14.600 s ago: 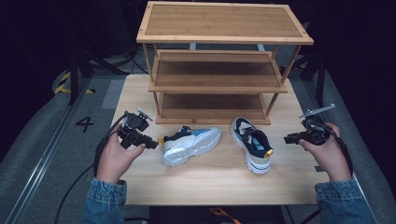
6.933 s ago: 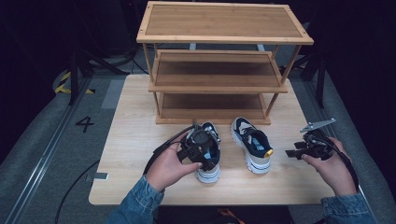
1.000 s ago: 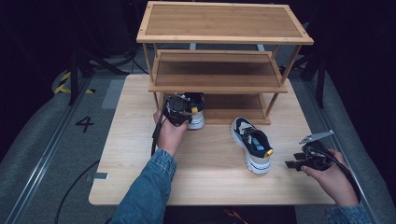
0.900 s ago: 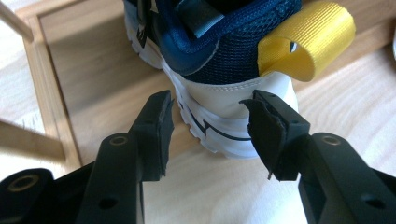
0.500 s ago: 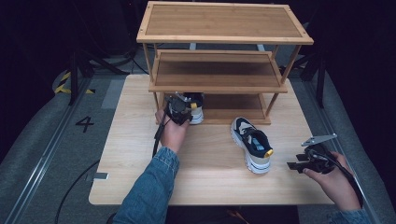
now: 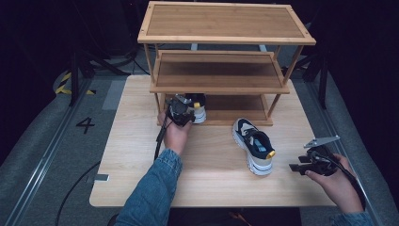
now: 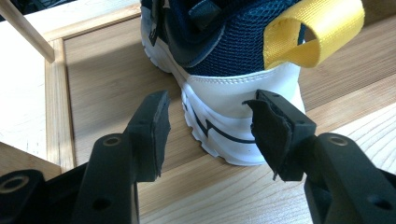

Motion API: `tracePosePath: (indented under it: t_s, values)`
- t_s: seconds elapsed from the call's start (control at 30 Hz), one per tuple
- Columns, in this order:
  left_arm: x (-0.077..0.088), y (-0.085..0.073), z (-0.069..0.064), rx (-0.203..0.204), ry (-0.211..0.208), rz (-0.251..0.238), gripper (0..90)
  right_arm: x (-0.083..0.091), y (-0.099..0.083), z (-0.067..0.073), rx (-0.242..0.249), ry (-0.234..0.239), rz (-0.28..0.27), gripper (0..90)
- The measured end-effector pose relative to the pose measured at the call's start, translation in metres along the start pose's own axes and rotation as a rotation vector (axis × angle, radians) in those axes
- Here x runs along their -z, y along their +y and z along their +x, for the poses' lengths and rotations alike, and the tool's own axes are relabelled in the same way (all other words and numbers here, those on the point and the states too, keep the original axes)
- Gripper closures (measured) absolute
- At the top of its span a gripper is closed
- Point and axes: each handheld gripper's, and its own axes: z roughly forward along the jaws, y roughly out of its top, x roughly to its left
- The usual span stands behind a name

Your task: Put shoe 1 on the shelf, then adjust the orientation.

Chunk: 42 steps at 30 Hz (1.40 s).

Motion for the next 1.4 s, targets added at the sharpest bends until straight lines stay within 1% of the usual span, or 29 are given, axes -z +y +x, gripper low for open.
tracePosePath:
  t_s: [0.1,0.13,0.17,0.23,0.27,0.3,0.4,0.47,0.5,0.57,0.6,0.63,0.67,0.7,0.73,0.77,0.8,0.83,0.87,0.9,0.93,1.0,1.07,1.13,1.17,1.23,1.3,1.33,1.4]
  values:
    - [0.001,0.0,0.0,-0.007,-0.007,0.006,46.7,0.001,0.0,0.001,0.002,0.001,-0.004,45.7]
    - [0.003,0.0,0.0,0.008,-0.053,0.007,46.6,0.001,0.0,0.001,0.003,0.002,-0.007,45.7]
    - [0.006,0.0,0.0,-0.01,-0.051,0.021,46.1,0.002,0.001,0.001,0.005,0.002,-0.011,45.7]
    - [0.009,0.0,-0.001,-0.007,-0.055,0.016,45.8,0.002,0.001,0.0,0.008,0.002,-0.015,45.7]
    - [0.014,0.0,-0.002,-0.018,-0.062,0.021,45.5,0.004,0.003,-0.001,0.008,0.002,-0.022,45.7]
    - [0.02,0.001,-0.002,-0.042,-0.068,0.038,45.0,0.004,0.005,-0.001,0.008,0.002,-0.025,45.7]
    - [0.033,0.001,-0.008,-0.08,-0.108,0.041,44.7,0.003,0.01,0.0,0.016,0.005,-0.036,45.8]
    - [0.042,0.002,-0.012,-0.1,-0.122,0.04,44.0,0.001,0.014,0.001,0.026,0.016,-0.042,46.3]
    - [0.048,0.002,-0.013,-0.118,-0.123,0.045,43.8,0.001,0.016,0.003,0.044,0.032,-0.044,47.5]
    - [0.056,0.002,-0.014,-0.132,-0.131,0.04,43.8,0.001,0.02,0.005,0.054,0.035,-0.046,49.2]
    - [0.062,0.002,-0.014,-0.126,-0.14,0.037,43.6,0.001,0.022,0.006,0.059,0.035,-0.049,50.0]
    - [0.065,0.002,-0.013,-0.135,-0.144,0.048,43.6,0.001,0.024,0.007,0.054,0.038,-0.051,51.5]
    - [0.072,0.002,-0.011,-0.142,-0.167,0.058,43.7,0.001,0.026,0.008,0.06,0.034,-0.054,52.5]
    - [0.072,0.002,-0.011,-0.142,-0.167,0.058,44.4,0.001,0.026,0.008,0.06,0.034,-0.054,52.5]
    - [0.076,0.001,-0.009,-0.139,-0.2,0.057,44.4,0.0,0.028,0.009,0.056,0.025,-0.054,54.2]
    - [0.08,-0.001,-0.009,-0.119,-0.224,0.06,46.5,0.0,0.03,0.01,0.053,0.019,-0.051,55.0]
    - [0.083,-0.002,-0.008,-0.117,-0.233,0.073,47.3,-0.001,0.032,0.011,0.051,0.014,-0.054,56.0]
    - [0.088,-0.004,-0.007,-0.137,-0.227,0.099,47.0,-0.002,0.033,0.012,0.05,0.013,-0.054,56.4]
    - [0.091,-0.005,-0.007,-0.144,-0.227,0.122,45.9,-0.003,0.035,0.012,0.053,0.012,-0.052,56.8]
    - [0.094,-0.006,-0.006,-0.147,-0.227,0.13,45.4,-0.004,0.036,0.013,0.053,0.011,-0.051,57.0]
    - [0.097,-0.007,-0.004,-0.158,-0.229,0.144,44.8,-0.005,0.037,0.014,0.058,0.01,-0.048,57.2]
    - [0.102,-0.008,-0.001,-0.158,-0.246,0.186,42.5,-0.006,0.04,0.015,0.063,0.012,-0.047,57.9]
    - [0.107,-0.01,0.001,-0.172,-0.24,0.206,41.2,-0.008,0.042,0.015,0.063,0.008,-0.046,58.3]
    - [0.111,-0.012,0.003,-0.164,-0.236,0.232,38.4,-0.01,0.046,0.016,0.063,0.007,-0.041,58.4]
    - [0.111,-0.012,0.003,-0.164,-0.236,0.232,37.7,-0.01,0.046,0.016,0.063,0.007,-0.041,58.4]
    - [0.115,-0.015,0.007,-0.154,-0.228,0.25,36.9,-0.013,0.049,0.018,0.069,0.01,-0.037,58.2]
    - [0.116,-0.017,0.01,-0.144,-0.225,0.254,36.2,-0.015,0.052,0.021,0.079,0.03,-0.041,57.6]
    - [0.117,-0.019,0.014,-0.134,-0.22,0.258,36.1,-0.018,0.055,0.024,0.095,0.032,-0.031,58.4]
    - [0.118,-0.02,0.015,-0.129,-0.216,0.264,35.9,-0.018,0.056,0.026,0.102,0.023,-0.023,58.4]
